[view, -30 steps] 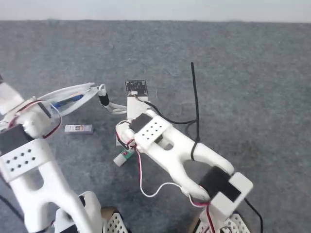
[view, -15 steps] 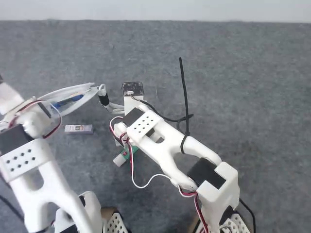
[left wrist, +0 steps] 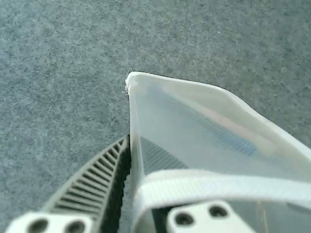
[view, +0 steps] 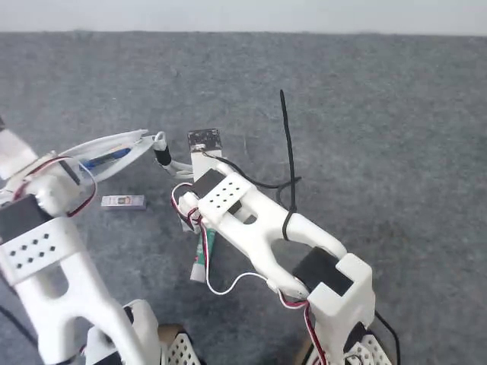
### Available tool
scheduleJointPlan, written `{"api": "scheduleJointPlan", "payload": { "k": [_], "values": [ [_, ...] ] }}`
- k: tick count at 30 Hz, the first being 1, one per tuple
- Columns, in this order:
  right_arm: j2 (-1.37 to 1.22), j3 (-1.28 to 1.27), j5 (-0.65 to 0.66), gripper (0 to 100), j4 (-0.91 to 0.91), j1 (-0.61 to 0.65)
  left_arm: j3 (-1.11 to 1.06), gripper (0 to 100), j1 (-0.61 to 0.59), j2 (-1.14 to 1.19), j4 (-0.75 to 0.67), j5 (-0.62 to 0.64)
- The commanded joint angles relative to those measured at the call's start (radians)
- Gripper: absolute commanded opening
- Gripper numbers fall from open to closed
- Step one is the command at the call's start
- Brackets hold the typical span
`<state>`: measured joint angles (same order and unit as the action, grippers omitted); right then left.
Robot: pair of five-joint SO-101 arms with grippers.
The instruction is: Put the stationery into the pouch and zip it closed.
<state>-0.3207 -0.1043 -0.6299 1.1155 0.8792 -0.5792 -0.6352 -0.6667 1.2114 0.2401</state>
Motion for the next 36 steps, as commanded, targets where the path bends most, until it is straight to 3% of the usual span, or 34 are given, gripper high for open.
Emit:
{"api": "scheduleJointPlan", "payload": {
  "k": [1, 5, 11, 20, 25, 36],
  "values": [
    [0.056, 0.051, 0.040, 7.2, 0.041, 0.004, 0.059, 1, -0.005, -0.006, 0.002, -0.015],
    [0.090, 0.046, 0.037, 7.8, 0.079, 0.008, 0.059, 1, -0.005, -0.006, 0.002, -0.015],
    [-0.010, 0.052, 0.035, 20.2, 0.077, 0.038, 0.058, 1, -0.005, -0.006, 0.002, -0.015],
    [-0.062, 0.089, 0.017, 6.2, 0.087, 0.065, 0.058, 1, -0.005, -0.006, 0.002, -0.015],
    [-0.044, 0.089, 0.075, 0.3, 0.088, 0.064, 0.058, 1, -0.005, -0.006, 0.002, -0.015],
    [0.114, 0.083, 0.087, 0.6, 0.182, 0.062, 0.058, 1, -0.003, -0.006, 0.003, -0.015]
  ]
}}
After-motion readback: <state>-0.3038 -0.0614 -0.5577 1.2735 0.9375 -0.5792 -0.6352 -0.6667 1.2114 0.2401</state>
